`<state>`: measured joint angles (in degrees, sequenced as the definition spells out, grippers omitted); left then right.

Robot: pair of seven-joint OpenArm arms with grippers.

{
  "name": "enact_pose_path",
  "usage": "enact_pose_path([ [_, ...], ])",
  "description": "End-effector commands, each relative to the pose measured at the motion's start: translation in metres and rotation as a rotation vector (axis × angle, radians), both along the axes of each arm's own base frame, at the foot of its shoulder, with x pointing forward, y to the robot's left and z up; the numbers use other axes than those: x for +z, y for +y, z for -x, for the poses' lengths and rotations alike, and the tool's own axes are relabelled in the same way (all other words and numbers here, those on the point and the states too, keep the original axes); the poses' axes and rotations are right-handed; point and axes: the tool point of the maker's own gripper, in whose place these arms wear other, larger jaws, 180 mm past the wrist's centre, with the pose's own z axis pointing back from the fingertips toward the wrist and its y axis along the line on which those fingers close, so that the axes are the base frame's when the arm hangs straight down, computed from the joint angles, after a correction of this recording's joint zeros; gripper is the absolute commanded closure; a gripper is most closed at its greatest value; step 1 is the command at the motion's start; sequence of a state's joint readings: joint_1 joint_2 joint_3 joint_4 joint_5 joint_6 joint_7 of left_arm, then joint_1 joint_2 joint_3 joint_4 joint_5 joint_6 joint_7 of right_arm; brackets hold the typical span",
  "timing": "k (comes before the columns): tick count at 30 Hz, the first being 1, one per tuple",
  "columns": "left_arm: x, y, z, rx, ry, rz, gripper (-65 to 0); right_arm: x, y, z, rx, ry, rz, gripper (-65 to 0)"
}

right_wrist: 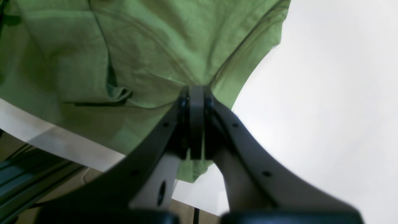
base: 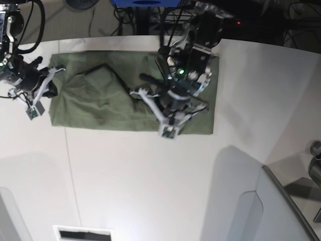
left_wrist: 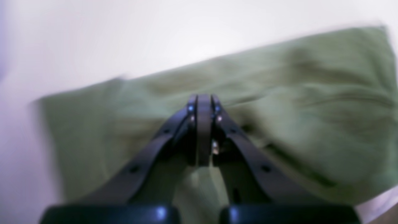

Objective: Layout the t-shirt on the table in an organized manner, then fold the t-shirt properly
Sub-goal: 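Release the folded end and reposition the left gripper over the fold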

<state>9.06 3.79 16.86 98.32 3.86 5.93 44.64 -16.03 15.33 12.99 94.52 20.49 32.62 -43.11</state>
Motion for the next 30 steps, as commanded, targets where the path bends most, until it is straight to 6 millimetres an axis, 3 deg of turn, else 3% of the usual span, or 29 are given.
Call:
enact_pose_path([
  [1, 0.002, 0.001, 0.007, 0.015, 0.016, 0.011, 0.0, 0.011, -0.003, -0.01, 0.008, -0.045, 0.005, 0.0],
  [7, -0.032, 0.029, 0.054, 0.078, 0.173, -0.044, 0.0, 0.011, -0.003, -0.01, 0.008, -0.045, 0.004, 0.0],
  [14, -0.064, 0.023, 0.076, 0.065, 0.276, -0.055, 0.0, 0.01, -0.002, -0.009, 0.008, -0.043, 0.003, 0.0],
  [18, -0.067, -0.007, 0.075, 0.008, 0.276, -0.029, 0.0, 0.01, -0.003, -0.009, 0.005, -0.043, 0.003, 0.0],
  [25, -0.058, -0.079, 0.088, -0.235, 0.237, -0.018, 0.0, 0.01, -0.002, -0.008, 0.008, -0.04, 0.002, 0.0],
  [28, -0.054, -0.093, 0.092, -0.295, 0.224, -0.024, 0.0, 0.01, -0.002, -0.008, 0.008, -0.04, 0.002, 0.0],
  [30, -0.051, -0.085, 0.091, -0.297, 0.207, -0.035, 0.0, 0.01, -0.002, -0.008, 0.008, -0.04, 0.002, 0.0],
])
